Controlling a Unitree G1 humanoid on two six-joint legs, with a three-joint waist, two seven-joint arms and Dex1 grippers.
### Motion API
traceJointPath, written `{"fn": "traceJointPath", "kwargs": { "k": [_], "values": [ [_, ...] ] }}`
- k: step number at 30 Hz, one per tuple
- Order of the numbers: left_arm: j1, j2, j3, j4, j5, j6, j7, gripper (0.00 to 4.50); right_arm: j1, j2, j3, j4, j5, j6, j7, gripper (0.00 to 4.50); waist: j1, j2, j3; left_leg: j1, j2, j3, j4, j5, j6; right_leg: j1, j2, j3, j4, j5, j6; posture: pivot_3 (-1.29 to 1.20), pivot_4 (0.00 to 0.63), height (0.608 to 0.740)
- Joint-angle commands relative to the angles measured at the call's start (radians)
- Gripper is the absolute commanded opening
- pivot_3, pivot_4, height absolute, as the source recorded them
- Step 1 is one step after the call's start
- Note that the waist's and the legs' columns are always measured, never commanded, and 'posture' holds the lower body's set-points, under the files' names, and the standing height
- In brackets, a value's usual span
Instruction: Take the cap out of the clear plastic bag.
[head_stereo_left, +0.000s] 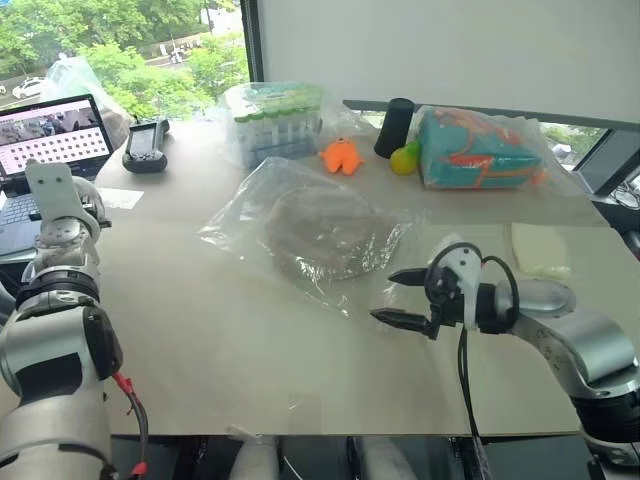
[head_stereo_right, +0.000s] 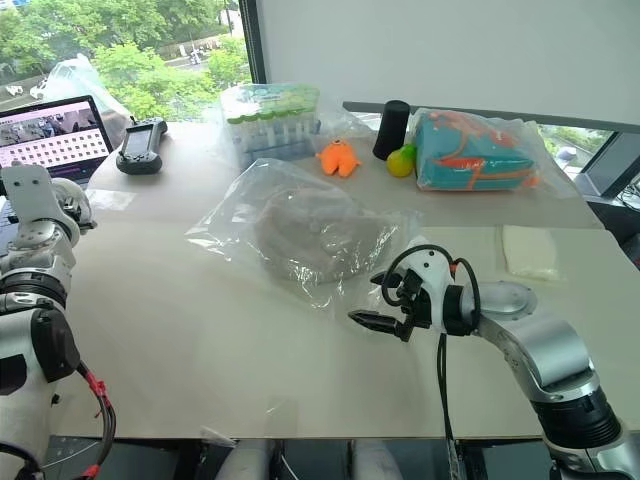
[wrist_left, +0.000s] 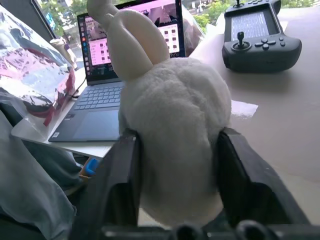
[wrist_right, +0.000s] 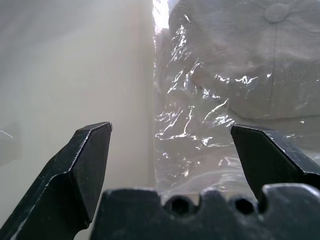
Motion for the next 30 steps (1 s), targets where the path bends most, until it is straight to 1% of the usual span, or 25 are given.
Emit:
{"fn": "traceJointPath", "kwargs": {
  "k": [1,2,3,12,15,16,18,20,22,24,25,26,27,29,30],
  "values": [
    [-0.018,0.029,0.007,-0.016,0.01,-0.024,0.002,3.78,-0.011,0.001,-0.025,-0.035,0.005,-0.016,-0.007,4.5,-0.001,0.0,0.0,0.0,0.0,0.0,0.0,0.0,0.0,0.0,0.0,0.0,0.0,0.0,0.0,0.0,0.15,0.74],
    [-0.019,0.028,0.007,-0.016,0.011,-0.023,0.001,4.22,-0.008,0.001,-0.028,-0.037,0.008,-0.015,-0.007,4.5,-0.002,0.0,0.0,0.0,0.0,0.0,0.0,0.0,0.0,0.0,0.0,0.0,0.0,0.0,0.0,0.0,0.15,0.74],
    [-0.02,0.027,0.007,-0.016,0.012,-0.023,0.0,4.45,-0.006,0.001,-0.029,-0.039,0.009,-0.015,-0.008,4.5,-0.003,0.0,0.0,0.0,0.0,0.0,0.0,0.0,0.0,0.0,0.0,0.0,0.0,0.0,0.0,0.0,0.15,0.74],
    [-0.033,0.027,0.004,-0.019,0.018,-0.023,0.005,4.45,-0.012,0.0,-0.024,-0.032,0.009,-0.02,-0.004,4.5,-0.008,0.0,0.0,0.0,0.0,0.0,0.0,0.0,0.0,0.0,0.0,0.0,0.001,0.0,0.0,0.0,0.15,0.74],
    [-0.046,0.02,0.004,-0.031,0.01,-0.046,-0.023,4.45,-0.014,-0.004,-0.026,-0.027,0.008,-0.019,-0.001,4.5,-0.008,0.0,0.0,0.0,0.0,0.0,0.001,0.0,0.0,0.0,0.0,0.0,0.001,0.0,0.0,0.0,0.15,0.74],
    [-0.049,0.011,0.002,-0.037,0.004,-0.056,-0.059,4.45,-0.014,-0.008,-0.026,-0.026,0.006,-0.019,0.002,4.5,-0.008,0.0,0.0,0.0,0.0,0.0,0.001,0.0,0.0,0.0,0.0,0.0,0.001,0.0,0.0,0.0,0.15,0.74],
    [-0.063,-0.036,0.027,-0.078,-0.064,-0.068,-0.255,4.45,-0.009,-0.014,-0.035,-0.019,0.006,-0.017,0.004,4.5,-0.008,0.0,0.0,0.0,0.0,0.0,0.001,0.0,0.0,0.0,0.0,0.0,0.001,0.0,0.0,0.0,0.15,0.74],
    [-0.053,-0.082,0.009,-0.165,-0.106,-0.076,-0.454,4.45,-0.007,-0.024,-0.036,-0.013,0.001,-0.019,0.012,4.5,0.003,0.0,0.0,0.0,0.0,0.0,0.001,0.0,0.0,0.001,0.0,-0.001,0.002,0.0,0.0,0.0,0.15,0.74],
    [-0.024,-0.102,-0.017,-0.237,-0.113,-0.073,-0.547,4.45,-0.004,-0.028,-0.038,-0.012,0.0,-0.023,0.016,4.5,0.011,0.0,0.0,-0.001,0.0,0.0,0.003,0.0,0.0,0.001,0.0,-0.002,0.002,0.0,0.0,0.0,0.15,0.74],
    [0.036,-0.132,-0.021,-0.407,-0.167,0.016,-0.628,4.45,-0.011,-0.024,-0.038,0.002,-0.005,-0.028,0.013,4.5,0.006,0.0,0.0,-0.001,0.0,0.0,0.005,0.0,0.0,0.001,0.0,-0.001,0.001,0.0,0.0,0.0,0.15,0.74],
    [0.078,-0.148,-0.026,-0.526,-0.209,0.084,-0.67,4.45,-0.015,-0.021,-0.038,0.01,-0.009,-0.031,0.012,4.5,-0.003,0.0,0.0,-0.002,0.0,0.0,0.005,0.0,0.0,0.001,0.0,0.0,0.002,0.0,0.0,0.0,0.15,0.74],
    [0.144,-0.16,-0.05,-0.696,-0.267,0.177,-0.731,4.45,-0.018,-0.017,-0.036,0.017,-0.013,-0.035,0.008,4.5,-0.012,0.0,0.0,-0.001,0.0,0.0,0.005,0.0,0.0,0.001,0.0,0.0,0.001,0.001,0.0,0.0,0.15,0.74],
    [0.196,-0.166,-0.067,-0.822,-0.305,0.249,-0.763,4.45,-0.017,-0.016,-0.036,0.021,-0.016,-0.038,0.007,4.5,-0.017,0.0,0.0,-0.001,0.0,0.0,0.005,0.0,0.0,0.001,0.0,0.001,0.003,0.001,0.0,0.0,0.15,0.74],
    [0.376,-0.117,-0.182,-1.206,-0.424,0.432,-0.91,4.45,-0.013,-0.022,-0.039,0.029,-0.02,-0.042,0.012,4.5,-0.03,0.0,0.0,-0.001,0.001,0.0,0.005,0.0,0.0,0.0,0.0,0.001,0.003,0.001,0.0,0.0,0.15,0.74],
    [0.457,-0.092,-0.248,-1.367,-0.449,0.502,-0.943,4.45,-0.01,-0.026,-0.047,0.033,-0.02,-0.042,0.014,4.5,-0.038,0.0,0.0,-0.001,0.001,0.0,0.004,0.0,0.0,0.0,0.0,0.002,0.004,0.0,0.0,0.0,0.15,0.74]
  ]
}}
